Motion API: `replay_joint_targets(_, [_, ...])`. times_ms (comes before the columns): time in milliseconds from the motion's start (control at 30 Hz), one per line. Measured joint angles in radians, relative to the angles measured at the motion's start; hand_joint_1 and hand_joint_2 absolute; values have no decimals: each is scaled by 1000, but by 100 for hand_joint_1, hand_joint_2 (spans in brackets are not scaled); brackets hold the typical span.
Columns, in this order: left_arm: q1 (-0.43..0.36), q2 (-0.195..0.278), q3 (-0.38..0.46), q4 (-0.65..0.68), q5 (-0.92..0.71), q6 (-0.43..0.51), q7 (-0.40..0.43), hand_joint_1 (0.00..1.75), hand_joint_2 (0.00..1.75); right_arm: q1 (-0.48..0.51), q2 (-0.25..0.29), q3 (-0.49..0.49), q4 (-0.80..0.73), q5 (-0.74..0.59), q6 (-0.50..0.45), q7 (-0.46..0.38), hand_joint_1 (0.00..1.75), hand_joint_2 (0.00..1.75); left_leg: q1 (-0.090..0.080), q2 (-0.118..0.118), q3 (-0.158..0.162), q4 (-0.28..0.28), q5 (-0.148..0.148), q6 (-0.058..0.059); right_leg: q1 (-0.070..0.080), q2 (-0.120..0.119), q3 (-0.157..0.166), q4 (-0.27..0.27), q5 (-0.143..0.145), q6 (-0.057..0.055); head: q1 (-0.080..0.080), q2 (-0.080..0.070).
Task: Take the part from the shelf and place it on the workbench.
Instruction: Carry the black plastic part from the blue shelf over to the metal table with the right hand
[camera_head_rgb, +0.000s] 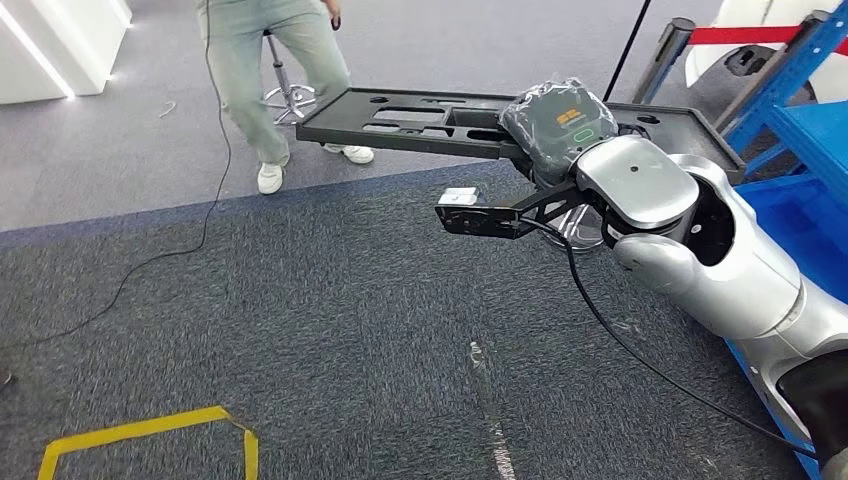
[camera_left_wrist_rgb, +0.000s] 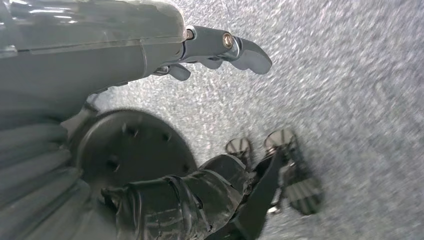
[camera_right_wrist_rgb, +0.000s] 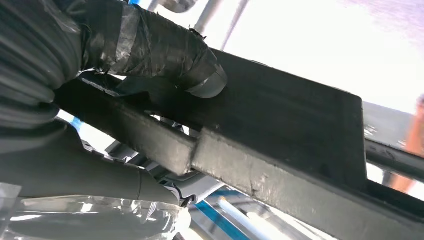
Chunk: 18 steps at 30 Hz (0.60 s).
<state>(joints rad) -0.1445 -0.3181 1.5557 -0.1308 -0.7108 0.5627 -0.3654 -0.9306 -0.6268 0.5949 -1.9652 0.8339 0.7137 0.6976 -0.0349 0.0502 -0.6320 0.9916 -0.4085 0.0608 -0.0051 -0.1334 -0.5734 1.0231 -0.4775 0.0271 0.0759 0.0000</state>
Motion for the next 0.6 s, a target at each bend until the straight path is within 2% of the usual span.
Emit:
replay_joint_targets(33, [1,0,0,0,-3,0,-5,0,175,-5,0,8,2,-3,-10,0,175,175,3,-14,10,-14,6,3,2,20,-8,23,-17,3,0,0])
replay_joint_targets(67, [1,-1,0,0,-4,-2,-8,0,175,-9,0,14,3,-4,-18,0,175,175,6,-25,17,-20,9,5,3,53,-30,70,-43,4,-1,0])
replay_joint_targets(133, [-3,0,0,0,-6,-4,-12,0,175,-12,0,24,5,-5,-31,0,175,175,6,-54,20,-21,11,11,1,115,-102,207,-97,5,-3,0])
replay_joint_targets(167, [-5,0,0,0,-6,-5,-12,0,175,-10,0,29,6,-7,-33,0,175,175,7,-68,20,-18,10,12,-2,127,-133,261,-110,5,-3,0])
replay_joint_targets(200, [-6,0,0,0,-6,-6,-12,0,175,-7,0,34,8,-9,-35,0,175,175,9,-81,20,-16,9,12,-5,132,-153,290,-111,5,-3,0])
replay_joint_targets(233, [-6,0,0,0,-6,-7,-10,0,175,-5,0,38,9,-13,-38,0,175,175,13,-96,18,-10,6,9,-10,134,-153,280,-91,8,-3,0])
replay_joint_targets(267, [-4,0,0,0,-6,-8,-5,0,175,-5,0,42,9,-16,-43,-1,175,175,18,-111,17,-1,2,4,-17,136,-137,238,-59,12,-3,0])
replay_joint_targets(333, [-1,0,0,0,-6,-10,10,0,175,-6,0,49,11,-20,-58,-1,175,175,31,-141,9,25,-13,-11,-33,158,-79,109,8,28,-3,0])
replay_joint_targets(367, [-1,0,0,0,-4,-10,20,0,175,-7,1,54,14,-23,-68,-1,175,175,35,-153,0,42,-19,-20,-36,177,-58,67,20,32,-2,0])
replay_joint_targets(400, [-2,0,0,0,-3,-8,30,0,175,-8,3,61,18,-26,-77,-1,175,175,38,-163,-10,54,-24,-26,-37,191,-47,45,21,31,-2,0])
replay_joint_targets(433, [-2,0,0,0,1,-5,39,0,175,-9,5,67,23,-30,-86,-1,175,175,39,-172,-19,61,-24,-31,-33,199,-46,45,14,25,-3,0])
replay_joint_targets(500, [0,0,0,0,9,2,51,0,175,-10,10,79,32,-38,-102,-1,175,175,42,-186,-34,65,-23,-38,-28,184,-48,46,15,8,-5,0])
replay_joint_targets(533, [1,-2,0,0,13,6,53,0,175,-11,13,84,35,-41,-108,-1,175,175,41,-176,-39,71,-26,-40,-27,174,-48,47,16,2,-8,0])
replay_joint_targets(600, [1,-6,0,0,25,15,50,0,175,-23,16,93,41,-41,-103,-1,175,175,39,-116,-73,139,-63,-47,-24,150,-48,45,17,-11,-12,0])
